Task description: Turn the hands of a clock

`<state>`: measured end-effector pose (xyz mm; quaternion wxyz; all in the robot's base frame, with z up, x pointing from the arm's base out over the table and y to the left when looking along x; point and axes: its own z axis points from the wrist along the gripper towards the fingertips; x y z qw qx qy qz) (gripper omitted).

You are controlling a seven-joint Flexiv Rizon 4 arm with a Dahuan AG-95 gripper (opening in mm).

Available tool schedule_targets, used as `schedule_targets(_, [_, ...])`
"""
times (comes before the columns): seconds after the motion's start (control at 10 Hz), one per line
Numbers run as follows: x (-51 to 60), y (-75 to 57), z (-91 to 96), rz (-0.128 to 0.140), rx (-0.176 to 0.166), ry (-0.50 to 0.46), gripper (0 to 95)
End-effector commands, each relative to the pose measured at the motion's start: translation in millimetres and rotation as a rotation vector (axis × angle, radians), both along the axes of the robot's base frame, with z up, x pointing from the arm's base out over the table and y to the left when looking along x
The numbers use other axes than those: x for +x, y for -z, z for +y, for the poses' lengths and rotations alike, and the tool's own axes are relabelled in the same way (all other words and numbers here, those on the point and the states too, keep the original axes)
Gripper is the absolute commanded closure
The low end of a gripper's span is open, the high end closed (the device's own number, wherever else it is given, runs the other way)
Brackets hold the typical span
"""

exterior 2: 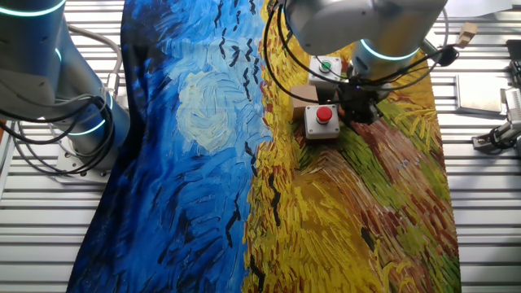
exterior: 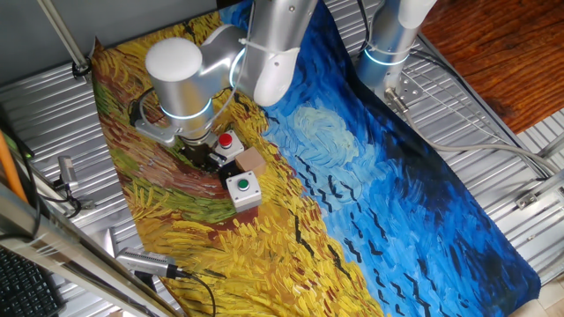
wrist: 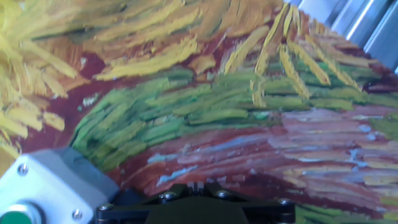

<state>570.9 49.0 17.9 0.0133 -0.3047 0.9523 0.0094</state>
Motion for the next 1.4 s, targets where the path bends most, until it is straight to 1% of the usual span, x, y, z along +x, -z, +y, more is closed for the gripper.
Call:
schedule_targets(0.1, [3.2,-1.6,0.0,0.0,0.001,-0.002,95.0])
schedule_targets(0.3, [9.3,-11.7,0.8,0.003,0.003,-0.01,95.0])
schedule_targets(0.4, [10.4,-16.5,2.9,0.003,0.007,-0.009,95.0])
schedule_targets(0.5, [10.8,-18.0,3.8,0.001,0.016,-0.009,95.0])
schedule_targets(0.7, [10.8,-18.0,3.8,0.001,0.024,0.006,95.0])
schedule_targets(0.8, [10.8,-18.0,3.8,0.003,0.024,0.032,95.0])
schedule_targets(1.1, [10.8,-18.0,3.8,0.005,0.01,0.107,95.0])
schedule_targets(1.2, [10.8,-18.0,3.8,0.005,0.004,0.122,95.0])
schedule_targets(1.4, [10.8,-18.0,3.8,0.003,0.005,0.129,95.0])
